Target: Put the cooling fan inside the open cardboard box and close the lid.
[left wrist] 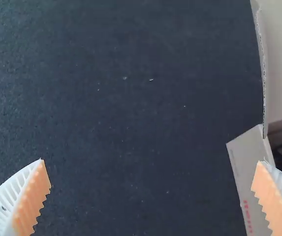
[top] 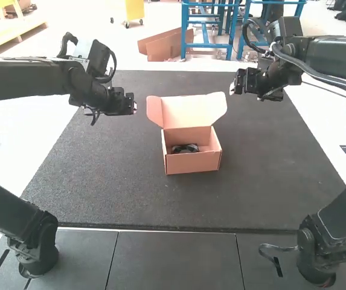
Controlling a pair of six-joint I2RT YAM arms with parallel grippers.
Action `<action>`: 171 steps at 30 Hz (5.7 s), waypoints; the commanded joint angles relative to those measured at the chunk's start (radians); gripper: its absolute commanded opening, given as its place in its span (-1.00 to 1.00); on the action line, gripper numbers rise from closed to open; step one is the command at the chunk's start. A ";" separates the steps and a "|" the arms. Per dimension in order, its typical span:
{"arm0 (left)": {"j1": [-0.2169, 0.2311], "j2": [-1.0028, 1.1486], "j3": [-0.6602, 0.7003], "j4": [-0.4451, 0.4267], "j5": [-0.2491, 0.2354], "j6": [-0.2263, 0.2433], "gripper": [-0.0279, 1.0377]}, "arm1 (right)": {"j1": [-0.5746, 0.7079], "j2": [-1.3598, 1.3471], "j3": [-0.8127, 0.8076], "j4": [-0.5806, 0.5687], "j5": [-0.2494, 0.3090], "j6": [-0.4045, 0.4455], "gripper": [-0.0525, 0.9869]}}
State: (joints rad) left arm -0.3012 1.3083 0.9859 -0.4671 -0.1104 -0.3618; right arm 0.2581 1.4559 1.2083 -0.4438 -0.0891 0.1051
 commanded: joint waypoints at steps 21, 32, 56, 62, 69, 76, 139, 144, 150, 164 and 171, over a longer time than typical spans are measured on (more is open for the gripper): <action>0.004 0.266 0.171 0.110 -0.034 -0.009 0.87 | 0.020 0.167 0.023 0.197 -0.101 0.007 0.84; -0.010 0.324 0.234 0.139 0.040 -0.012 0.87 | 0.029 0.251 0.096 0.194 -0.124 0.013 0.84; -0.081 0.328 0.241 0.153 0.127 -0.026 0.87 | 0.053 0.288 0.126 0.188 -0.135 0.064 -0.45; -0.082 0.328 0.241 0.153 0.127 -0.026 0.87 | 0.053 0.296 0.123 0.186 -0.135 0.061 -0.57; -0.082 0.327 0.241 0.148 0.127 -0.026 0.87 | 0.055 0.299 0.120 0.185 -0.135 0.062 -0.91; -0.082 0.325 0.243 0.148 0.127 -0.026 0.87 | 0.089 0.299 0.112 0.175 -0.133 0.062 -0.91; -0.197 0.144 0.005 -0.041 0.195 -0.025 0.87 | 0.236 -0.022 -0.401 0.275 0.009 0.140 -0.16; -0.194 0.141 0.011 -0.114 0.198 -0.006 0.87 | 0.228 -0.022 -0.365 0.192 0.011 0.153 0.88; -0.168 0.124 0.020 -0.173 0.178 -0.003 0.87 | 0.217 -0.049 -0.306 0.114 0.011 0.157 0.88; -0.069 0.226 0.232 -0.015 -0.041 0.040 0.87 | 0.145 -0.315 -0.266 0.100 0.084 0.051 0.88; -0.102 0.367 0.407 -0.019 -0.014 0.043 0.87 | 0.141 -0.387 -0.259 0.039 0.086 0.054 0.87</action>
State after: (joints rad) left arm -0.3775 1.6394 1.3281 -0.4854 -0.1284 -0.3328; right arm 0.4095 1.0935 0.9192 -0.3996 -0.0200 0.1715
